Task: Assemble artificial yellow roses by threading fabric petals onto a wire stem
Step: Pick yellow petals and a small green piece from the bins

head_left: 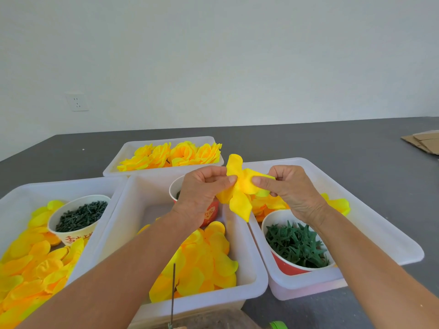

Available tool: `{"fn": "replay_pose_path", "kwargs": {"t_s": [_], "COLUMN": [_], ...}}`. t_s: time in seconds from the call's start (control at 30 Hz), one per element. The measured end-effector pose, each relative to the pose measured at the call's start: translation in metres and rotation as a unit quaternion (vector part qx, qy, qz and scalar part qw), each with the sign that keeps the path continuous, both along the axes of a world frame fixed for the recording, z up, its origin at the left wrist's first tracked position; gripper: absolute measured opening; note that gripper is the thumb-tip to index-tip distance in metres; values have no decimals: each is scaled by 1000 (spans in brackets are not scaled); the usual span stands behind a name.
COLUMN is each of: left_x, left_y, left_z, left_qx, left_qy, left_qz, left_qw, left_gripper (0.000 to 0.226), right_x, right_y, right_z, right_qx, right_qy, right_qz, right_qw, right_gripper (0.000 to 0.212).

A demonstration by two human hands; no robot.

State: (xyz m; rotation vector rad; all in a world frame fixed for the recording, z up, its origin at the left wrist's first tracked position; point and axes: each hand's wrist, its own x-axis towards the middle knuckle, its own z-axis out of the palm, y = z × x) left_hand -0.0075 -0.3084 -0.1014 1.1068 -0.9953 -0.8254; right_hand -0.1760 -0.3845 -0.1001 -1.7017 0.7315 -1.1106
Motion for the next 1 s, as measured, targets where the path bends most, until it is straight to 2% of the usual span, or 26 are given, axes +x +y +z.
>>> {"fn": "replay_pose_path", "kwargs": {"t_s": [0.07,0.13,0.2,0.27,0.43,0.5,0.57,0.7,0.87,1.0], "left_x": [0,-1,-4,-3,5,7,8,11,11,6], "left_y": [1,1,1,-2,-5,-6,-7,-8,-8,-8], "left_z": [0,0,0,-2,-4,-4,-4,0,0,-3], "left_qx": [-1,-12,-17,-19,-2,10,16,29,50,59], "left_qy": [-7,-28,-96,-155,-161,-140,-90,15,67,66], "left_qz": [-10,-21,-2,24,85,98,110,126,121,83], "left_qw": [1000,999,995,987,983,985,990,992,989,993], "left_gripper": [32,25,21,29,21,20,18,11,9,6], "right_x": [1,1,2,2,0,-3,-5,-8,-9,-7], "right_y": [0,-1,1,3,4,3,2,-4,-9,-8], "right_z": [-1,-2,-2,0,6,7,7,4,-3,-6], "right_qx": [-9,-17,-24,-29,15,37,52,71,16,-96], "right_qy": [6,13,18,15,-33,-45,-48,-37,67,185], "right_qz": [-5,-3,-1,-7,-9,-6,-9,-55,-115,-161], "right_qw": [1000,1000,1000,999,999,998,997,995,991,965], "right_gripper": [33,36,37,40,51,46,33,26,15,4]}}
